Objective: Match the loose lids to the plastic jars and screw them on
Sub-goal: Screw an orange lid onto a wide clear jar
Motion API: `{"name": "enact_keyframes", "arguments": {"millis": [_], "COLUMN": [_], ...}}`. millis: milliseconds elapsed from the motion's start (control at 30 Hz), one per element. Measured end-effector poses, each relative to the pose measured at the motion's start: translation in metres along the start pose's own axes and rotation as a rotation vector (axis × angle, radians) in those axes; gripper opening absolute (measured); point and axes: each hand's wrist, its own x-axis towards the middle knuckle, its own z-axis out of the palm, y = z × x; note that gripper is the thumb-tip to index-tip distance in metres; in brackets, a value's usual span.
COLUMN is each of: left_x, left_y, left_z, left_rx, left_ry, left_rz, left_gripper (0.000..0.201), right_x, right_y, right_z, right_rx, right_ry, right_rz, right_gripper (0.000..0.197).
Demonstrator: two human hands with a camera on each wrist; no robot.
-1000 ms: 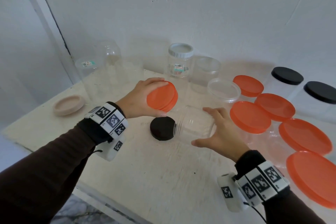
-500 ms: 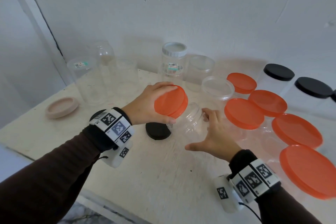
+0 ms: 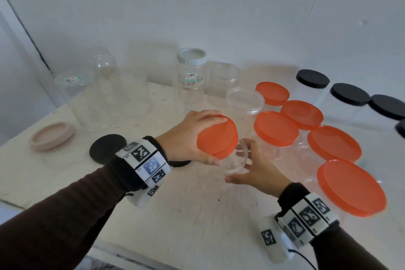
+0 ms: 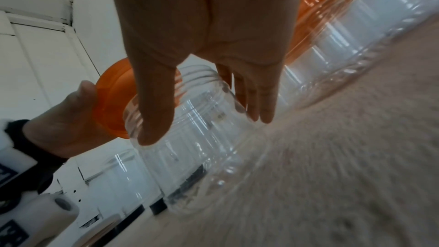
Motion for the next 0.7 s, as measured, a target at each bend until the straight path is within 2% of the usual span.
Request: {"name": "enact_keyframes", "arguments": {"millis": [233, 333, 600, 700], "left_x": [0.013, 0.018, 0.022, 0.021], "left_y": [0.017, 0.02, 0.016, 0.015], "left_z": [0.017, 0.02, 0.027, 0.028], "left_rx": [0.166, 0.229, 0.205, 0.144], "left_ry": [-0.138, -0.152, -0.177, -0.188], "left_rz": [0.043, 0.063, 0.035, 0.011], "left_gripper": [0.097, 0.094, 0.092, 0.096], "right_x": [0.001, 0.001, 0.0, 0.0], "right_y": [0.002, 0.001, 0.001, -0.001], "right_z": [0.0, 0.0, -0.001, -0.004], "right_rx": [0.05, 0.055, 0.019, -0.031], "right_ry": [0.01, 0.012, 0.018, -0.026], "right_rz": [-0.004, -0.018, -0.017, -0.007], "right_gripper": [0.091, 0.087, 0.093, 0.1]}}
